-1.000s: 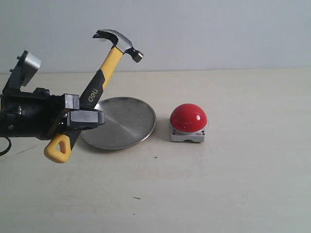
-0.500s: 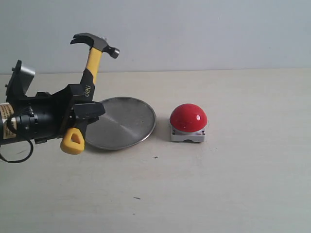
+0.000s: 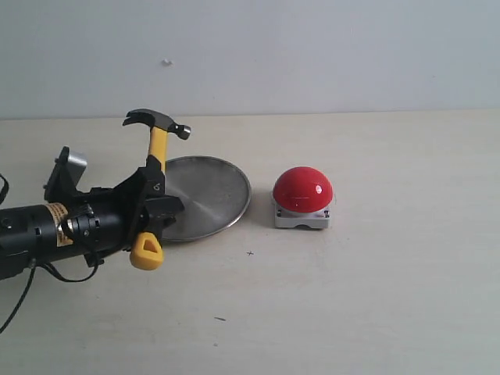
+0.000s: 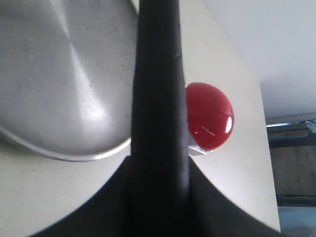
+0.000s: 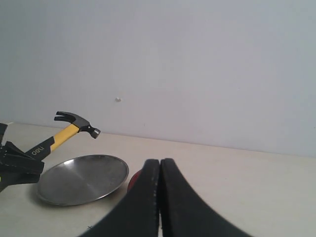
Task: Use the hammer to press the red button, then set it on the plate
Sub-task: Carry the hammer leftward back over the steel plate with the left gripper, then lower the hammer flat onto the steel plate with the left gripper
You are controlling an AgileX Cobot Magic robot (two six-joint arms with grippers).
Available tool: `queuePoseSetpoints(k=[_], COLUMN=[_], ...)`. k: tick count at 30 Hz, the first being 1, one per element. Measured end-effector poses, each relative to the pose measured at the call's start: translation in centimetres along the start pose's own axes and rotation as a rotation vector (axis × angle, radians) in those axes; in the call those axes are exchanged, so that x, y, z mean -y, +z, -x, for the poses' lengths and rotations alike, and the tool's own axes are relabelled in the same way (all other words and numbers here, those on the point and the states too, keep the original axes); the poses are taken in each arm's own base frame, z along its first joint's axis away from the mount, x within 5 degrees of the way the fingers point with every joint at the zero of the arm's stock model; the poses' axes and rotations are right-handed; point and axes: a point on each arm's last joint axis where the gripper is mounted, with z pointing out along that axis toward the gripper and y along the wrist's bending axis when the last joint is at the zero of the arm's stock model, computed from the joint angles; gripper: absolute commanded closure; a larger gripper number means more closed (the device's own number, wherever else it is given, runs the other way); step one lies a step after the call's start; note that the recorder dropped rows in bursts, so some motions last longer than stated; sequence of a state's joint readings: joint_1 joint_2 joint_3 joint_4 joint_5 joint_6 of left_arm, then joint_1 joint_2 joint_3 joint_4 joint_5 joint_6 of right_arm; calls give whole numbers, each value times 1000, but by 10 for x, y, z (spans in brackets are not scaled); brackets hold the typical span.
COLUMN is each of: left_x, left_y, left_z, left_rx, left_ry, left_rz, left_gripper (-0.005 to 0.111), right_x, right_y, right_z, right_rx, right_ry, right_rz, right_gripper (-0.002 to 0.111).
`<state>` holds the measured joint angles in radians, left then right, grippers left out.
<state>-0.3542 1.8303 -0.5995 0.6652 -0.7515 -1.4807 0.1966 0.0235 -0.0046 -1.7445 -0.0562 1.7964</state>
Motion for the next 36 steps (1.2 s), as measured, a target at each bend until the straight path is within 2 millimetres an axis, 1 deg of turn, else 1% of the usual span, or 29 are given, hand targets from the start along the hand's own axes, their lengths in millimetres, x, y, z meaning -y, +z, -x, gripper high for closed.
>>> queuePoseSetpoints(k=[3,9,21,24,28,31,36], left_x=[-4,-3,-5,-4,4,5,-2], left_y=[7,19,27,28,27,27,29], left_z=[1,7,13,12,6,2,6], left_rx=[-4,0,16,-5,-67,-101,-52], left_ry=[-8,-7,-13,11,81,108,-5], left_rz=[-1,-30,7,-5,-95,-110,-33], left_gripper=[107,107,107,107,107,107,107], right_x=[0,0,-2,-2,-2,-2,-2], right_y=[0,0,0,0,0,0,0], right_z=[0,0,0,0,0,0,0], right_rx=[0,0,-4,-5,-5,-5,-5], right_ry=[0,0,0,0,0,0,0], right_rz=[0,0,18,21,21,21,21], right_gripper=[108,108,108,108,108,108,108])
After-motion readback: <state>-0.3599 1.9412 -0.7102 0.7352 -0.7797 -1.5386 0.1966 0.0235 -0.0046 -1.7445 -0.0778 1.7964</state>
